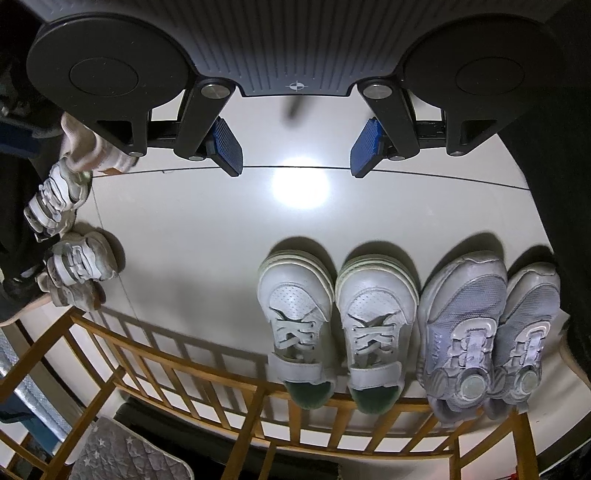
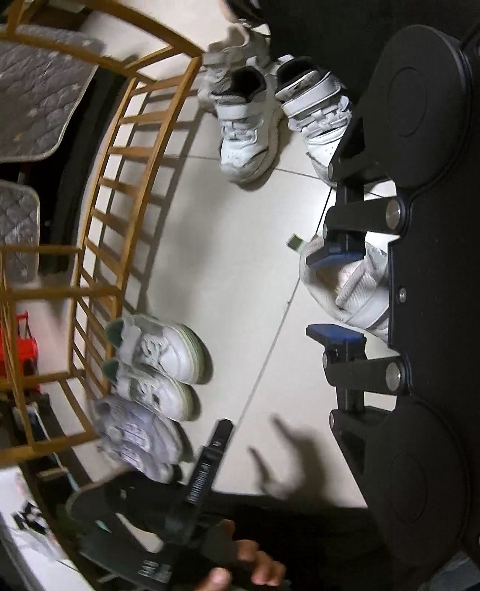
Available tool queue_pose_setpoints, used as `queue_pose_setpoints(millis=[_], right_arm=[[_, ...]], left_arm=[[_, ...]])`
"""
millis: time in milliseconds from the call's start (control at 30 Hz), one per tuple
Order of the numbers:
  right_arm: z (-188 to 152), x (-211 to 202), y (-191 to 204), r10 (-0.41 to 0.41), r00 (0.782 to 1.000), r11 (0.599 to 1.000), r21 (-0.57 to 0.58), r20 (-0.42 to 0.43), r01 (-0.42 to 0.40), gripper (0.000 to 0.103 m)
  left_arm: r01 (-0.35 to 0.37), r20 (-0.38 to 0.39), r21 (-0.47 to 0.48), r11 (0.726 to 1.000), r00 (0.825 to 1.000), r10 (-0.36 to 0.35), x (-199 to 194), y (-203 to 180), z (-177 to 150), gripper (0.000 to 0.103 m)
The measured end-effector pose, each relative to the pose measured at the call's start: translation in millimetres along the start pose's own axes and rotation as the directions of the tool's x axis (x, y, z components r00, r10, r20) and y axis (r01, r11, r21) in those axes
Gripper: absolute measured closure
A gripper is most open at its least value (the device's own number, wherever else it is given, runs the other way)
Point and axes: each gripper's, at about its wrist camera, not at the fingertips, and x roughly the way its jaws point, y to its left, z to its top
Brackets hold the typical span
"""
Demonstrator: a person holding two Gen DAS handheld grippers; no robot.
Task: Organize scattered shoes
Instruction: 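Lift the pink-lined white shoe with the right gripper out of the pile, then lower the pink-lined white shoe to the floor with the right gripper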
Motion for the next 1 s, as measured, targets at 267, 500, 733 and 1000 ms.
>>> queue_pose_setpoints(millis=[267, 500, 733, 1000], right_arm=[[0, 30, -29, -0.023, 0.993, 0.983, 0.176, -0.114, 0.043, 0.064], [0, 51, -32, -0.018, 0.985, 0.980, 0.193, -0.170, 0.052, 0.064], [4, 60, -25, -0.095, 0.979, 0.990, 0.090, -0.182, 0.113, 0.069], [8, 75, -16, -0.086, 0.977, 0.996, 0.016, -0.194, 0.091, 0.084]], left_arm=[[0.016, -0.019, 0.021, 1.000, 1.000, -0.016, 1, -7, -4, 0.037], [0.020, -0.021, 0.024, 1.000, 1.000, -0.019, -2, -8, -7, 0.036], [0.018, -0.029, 0.018, 1.000, 0.999, -0.017, -3, -5, -10, 0.036], [0.013, -0.031, 0.023, 1.000, 0.999, -0.012, -4, -5, -12, 0.036]])
